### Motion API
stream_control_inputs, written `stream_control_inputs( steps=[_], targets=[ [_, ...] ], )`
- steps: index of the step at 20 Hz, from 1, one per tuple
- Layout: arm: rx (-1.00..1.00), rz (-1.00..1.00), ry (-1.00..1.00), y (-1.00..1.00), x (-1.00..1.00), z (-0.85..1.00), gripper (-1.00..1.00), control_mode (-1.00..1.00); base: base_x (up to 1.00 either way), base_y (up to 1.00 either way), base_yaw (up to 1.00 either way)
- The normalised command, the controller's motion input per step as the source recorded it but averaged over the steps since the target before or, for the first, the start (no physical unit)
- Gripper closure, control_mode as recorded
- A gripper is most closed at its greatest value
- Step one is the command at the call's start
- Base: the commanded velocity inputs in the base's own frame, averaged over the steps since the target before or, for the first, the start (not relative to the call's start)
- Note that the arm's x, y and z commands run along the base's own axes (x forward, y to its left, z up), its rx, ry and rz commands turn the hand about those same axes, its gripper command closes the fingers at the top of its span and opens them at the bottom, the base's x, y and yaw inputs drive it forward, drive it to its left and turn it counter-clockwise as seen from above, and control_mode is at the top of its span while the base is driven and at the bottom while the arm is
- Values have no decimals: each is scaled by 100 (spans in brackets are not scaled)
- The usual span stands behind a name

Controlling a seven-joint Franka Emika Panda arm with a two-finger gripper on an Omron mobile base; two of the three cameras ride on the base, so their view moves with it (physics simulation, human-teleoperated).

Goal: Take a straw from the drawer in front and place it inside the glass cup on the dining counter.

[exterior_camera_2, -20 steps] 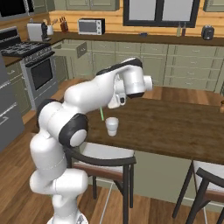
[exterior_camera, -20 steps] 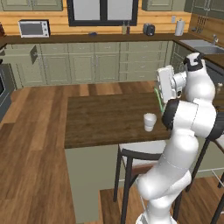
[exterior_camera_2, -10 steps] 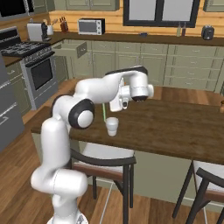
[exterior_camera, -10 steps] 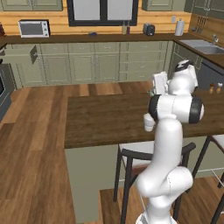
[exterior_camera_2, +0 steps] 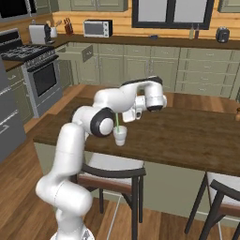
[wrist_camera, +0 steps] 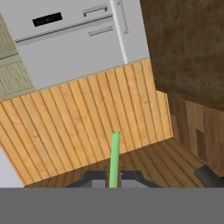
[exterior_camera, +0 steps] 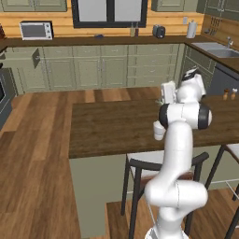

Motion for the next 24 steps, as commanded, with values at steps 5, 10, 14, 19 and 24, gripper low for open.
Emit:
stream_control_inputs(
  steps=[5, 10, 14, 19, 24],
  targets=[
    [9, 9, 1, 0, 38, -14, 100, -100, 0, 0, 0],
    [8, 9, 0, 0, 35, -8, 100, -100, 0, 0, 0],
    [2, 9, 0, 0, 23, -18, 100, -100, 0, 0, 0],
    [0, 7, -1, 0, 2, -24, 100, -100, 0, 0, 0],
    [0, 1, -7, 0, 1, -20, 100, -100, 0, 0, 0]
  ],
)
